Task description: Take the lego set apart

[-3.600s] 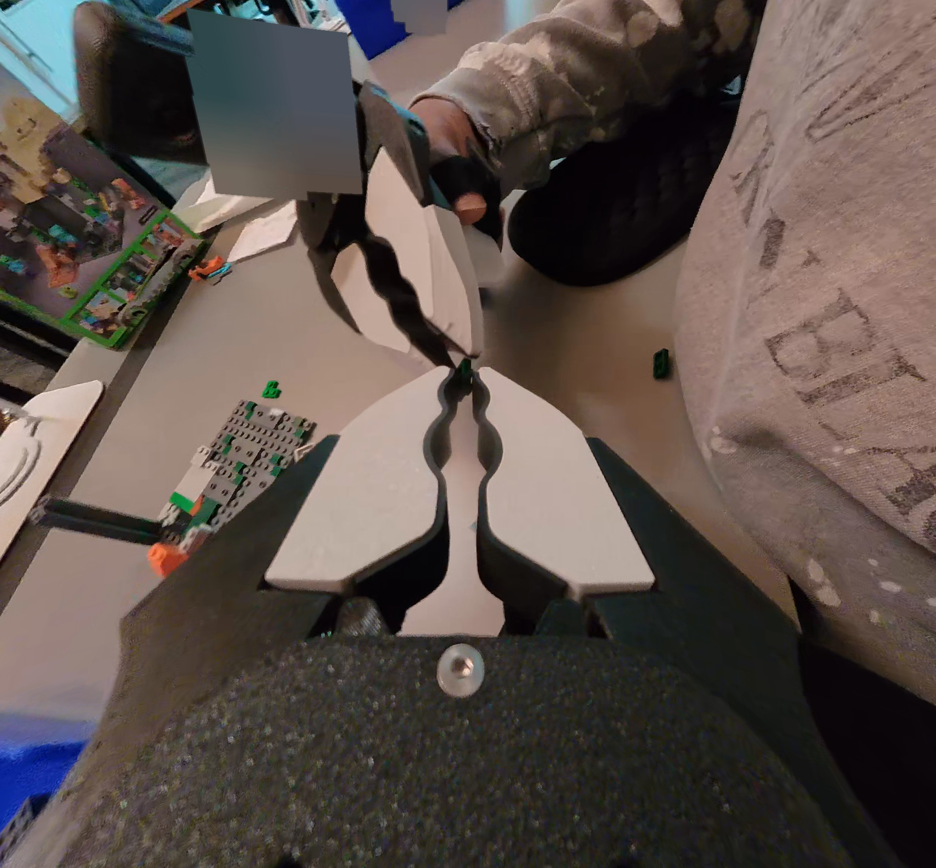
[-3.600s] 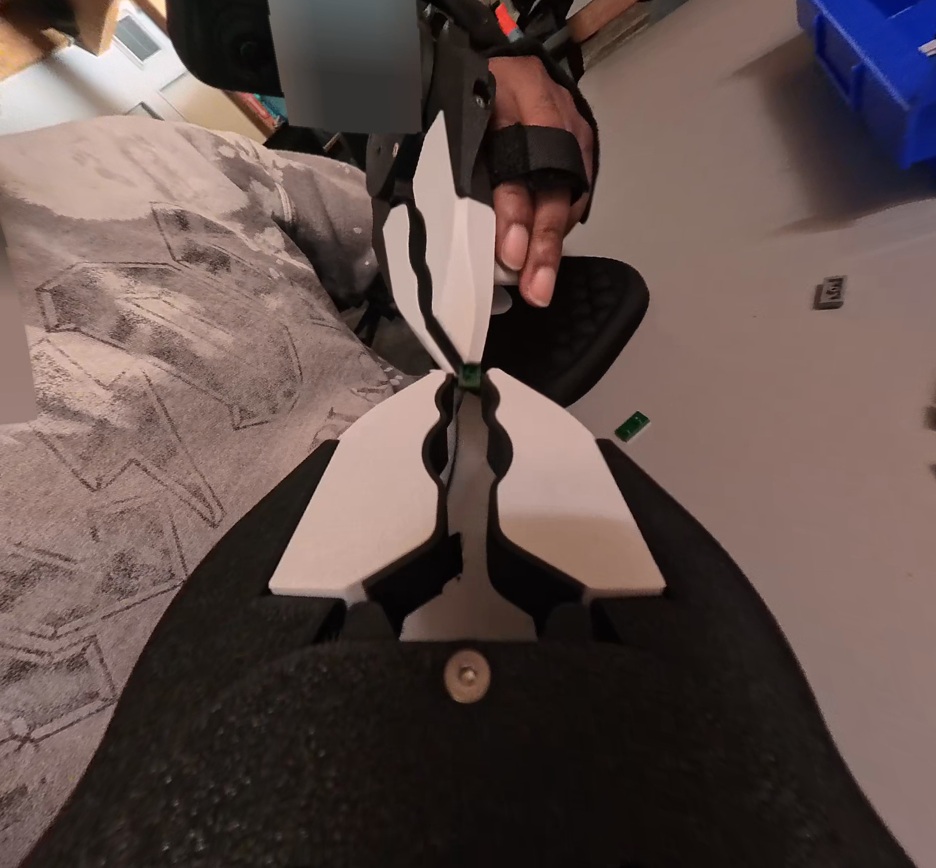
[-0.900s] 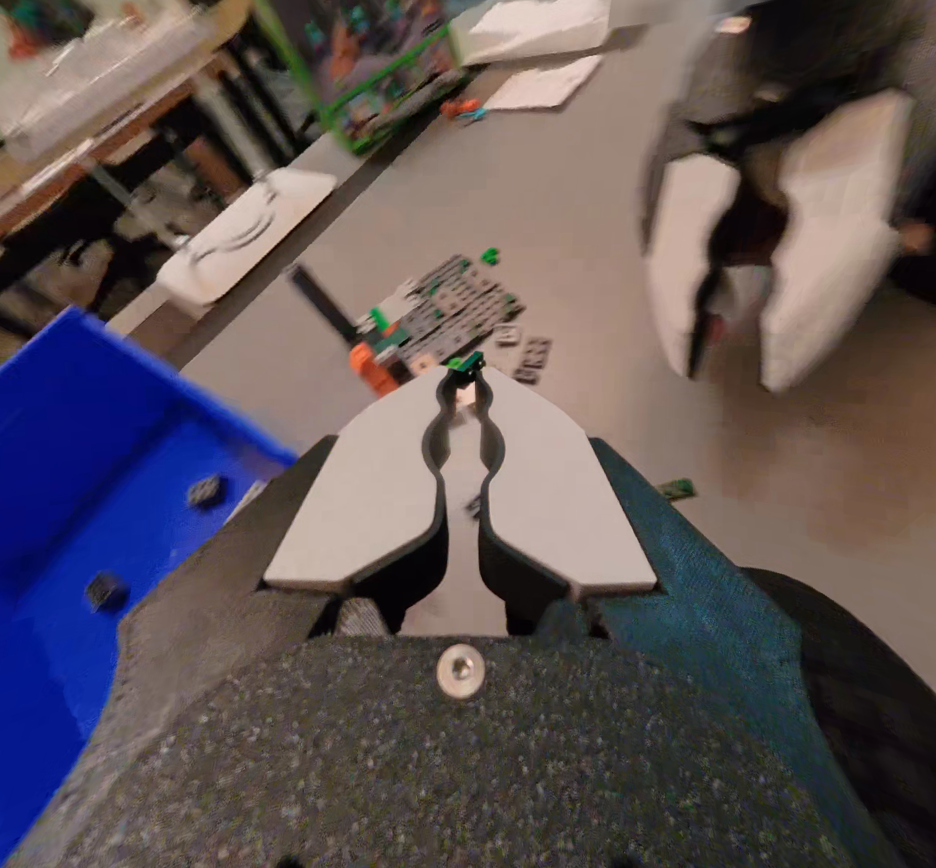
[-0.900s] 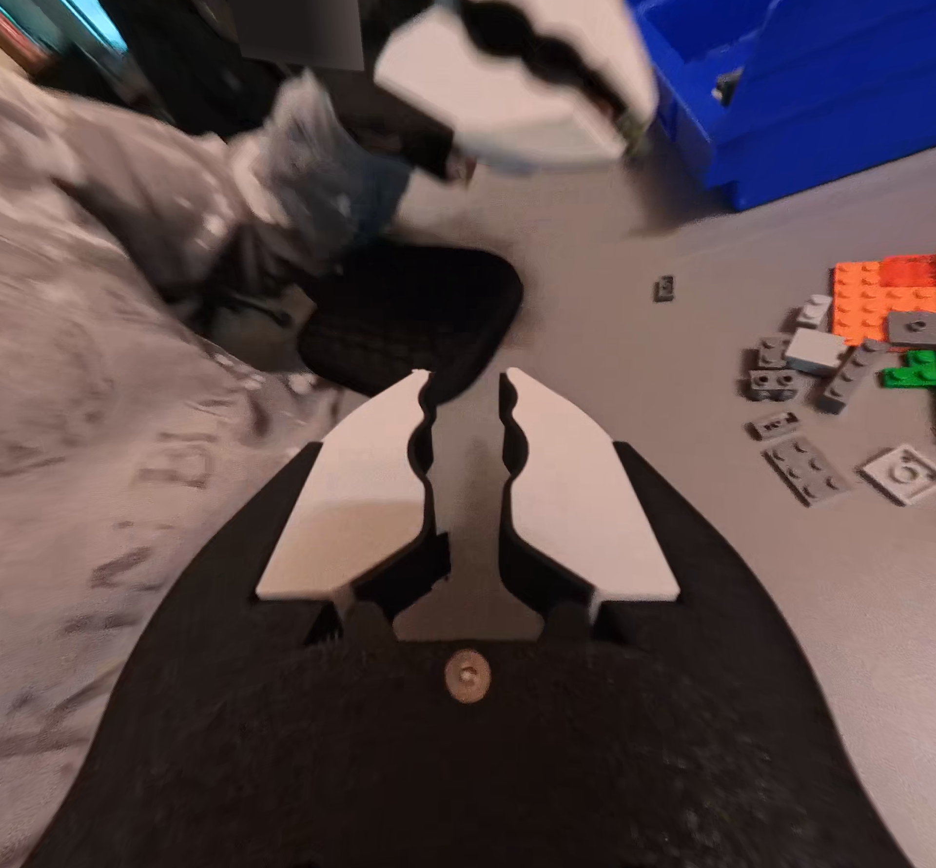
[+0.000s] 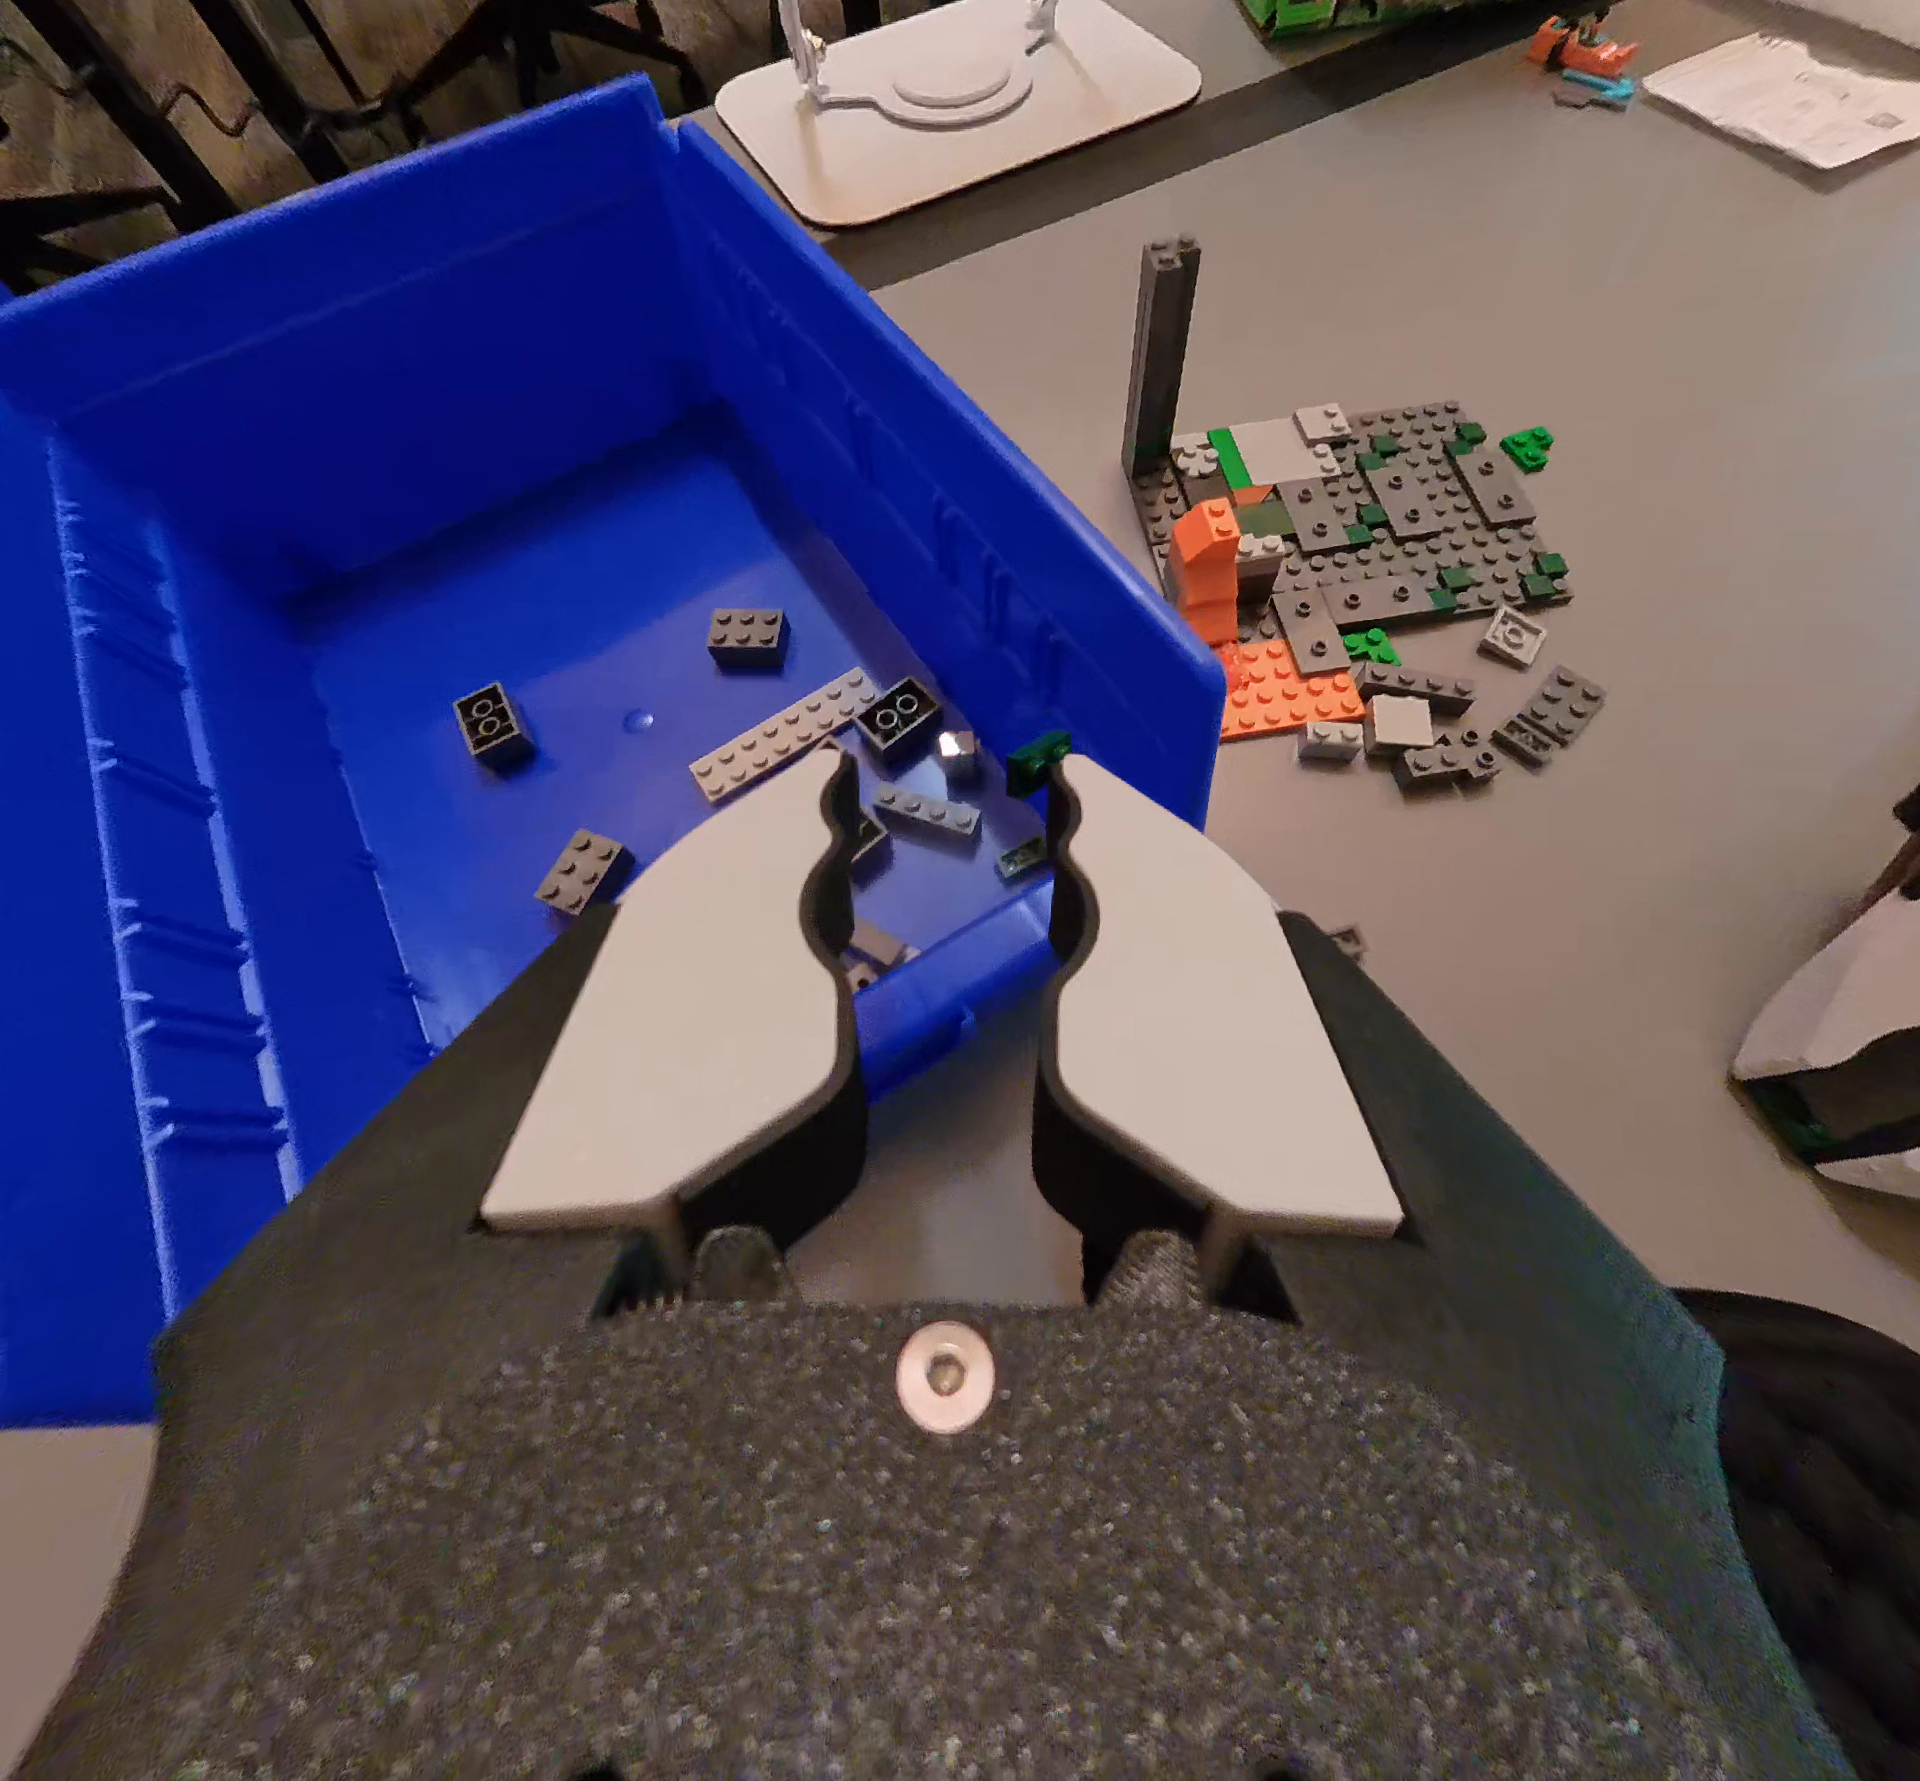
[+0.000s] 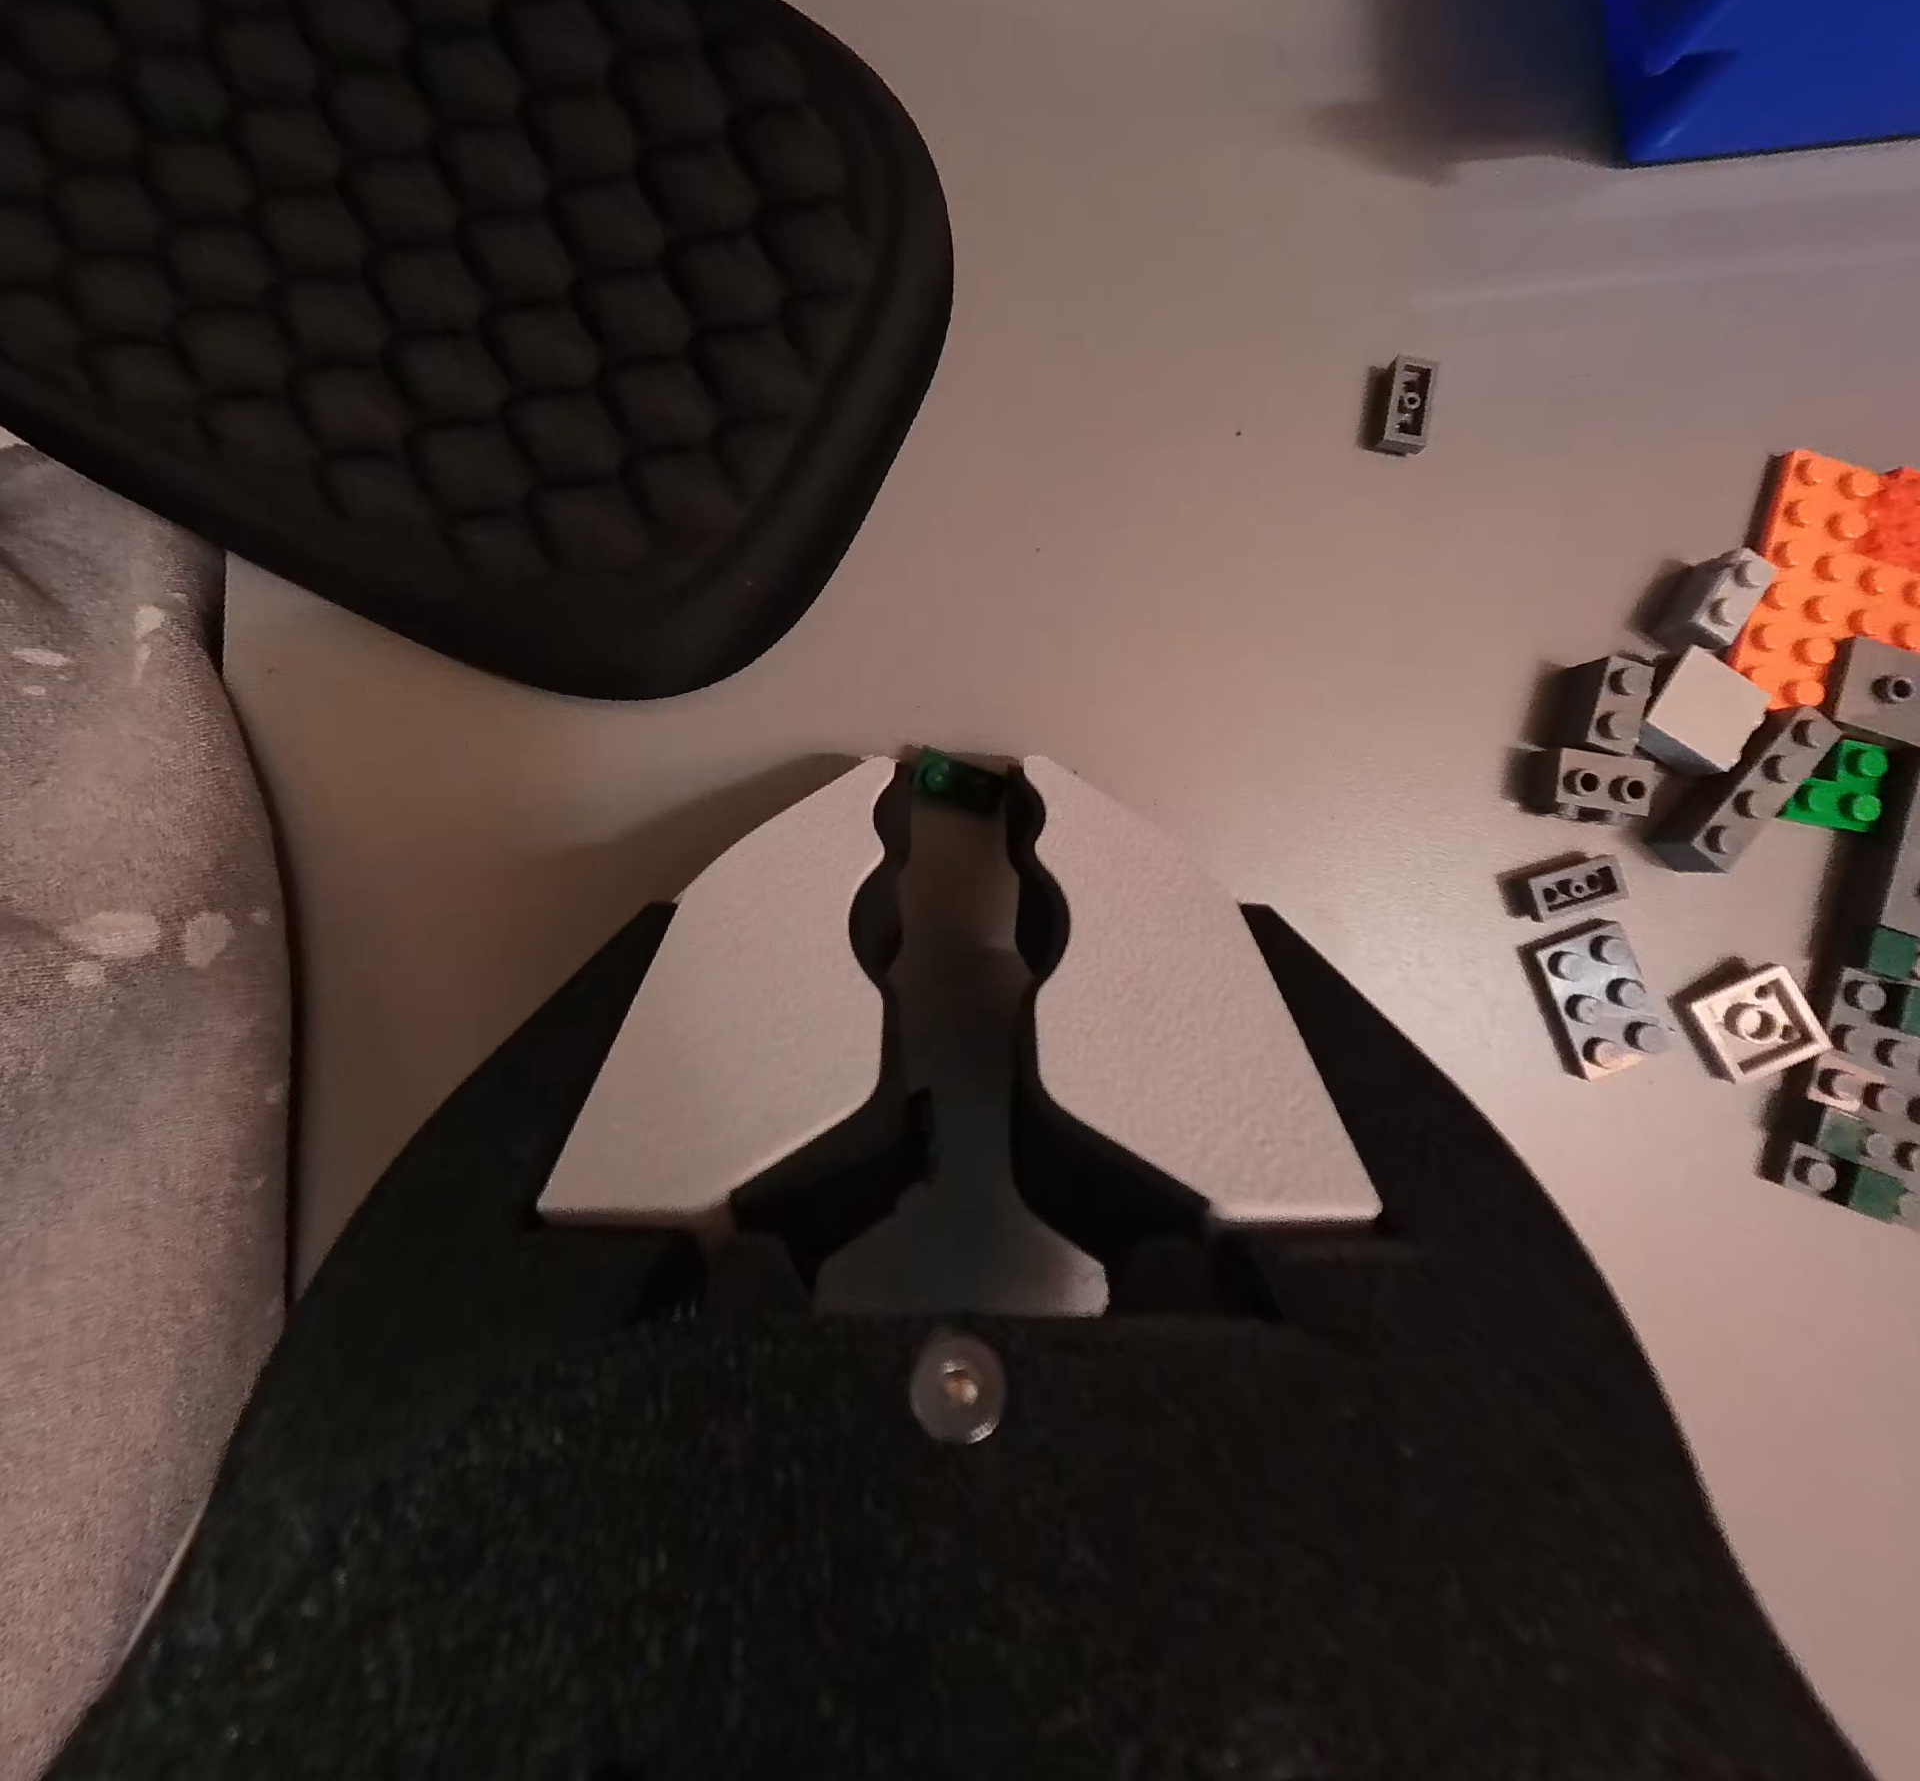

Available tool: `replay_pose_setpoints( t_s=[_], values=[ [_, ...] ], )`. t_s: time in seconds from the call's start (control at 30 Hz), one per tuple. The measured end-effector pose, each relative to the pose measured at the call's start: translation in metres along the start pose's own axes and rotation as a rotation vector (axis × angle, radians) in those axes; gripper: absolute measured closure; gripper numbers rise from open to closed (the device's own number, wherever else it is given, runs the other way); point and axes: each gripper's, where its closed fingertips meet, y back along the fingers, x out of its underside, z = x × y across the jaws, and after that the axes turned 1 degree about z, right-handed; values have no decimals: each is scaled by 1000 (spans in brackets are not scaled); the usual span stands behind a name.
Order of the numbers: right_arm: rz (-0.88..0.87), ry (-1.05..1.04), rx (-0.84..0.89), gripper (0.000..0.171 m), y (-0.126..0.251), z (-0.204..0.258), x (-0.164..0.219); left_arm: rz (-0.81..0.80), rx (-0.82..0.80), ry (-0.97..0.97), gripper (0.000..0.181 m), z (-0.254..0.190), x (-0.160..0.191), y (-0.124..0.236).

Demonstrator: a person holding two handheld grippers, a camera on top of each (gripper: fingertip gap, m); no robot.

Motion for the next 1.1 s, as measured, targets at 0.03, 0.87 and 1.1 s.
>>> replay_pose_setpoints(
  t_s=[0.03, 0.87, 1.1],
  values=[
    [-2, 2, 0, 154, 0, 0, 0, 8, -3, -3, 145, 1, 3, 0],
    [-429, -71, 82, 154, 57, -37, -50, -134, 572, -194, 164, -146, 14, 26],
    [-485, 99, 208, 154, 69, -35, -59, -67, 747, 156, 165, -165, 9, 26]
  ],
)
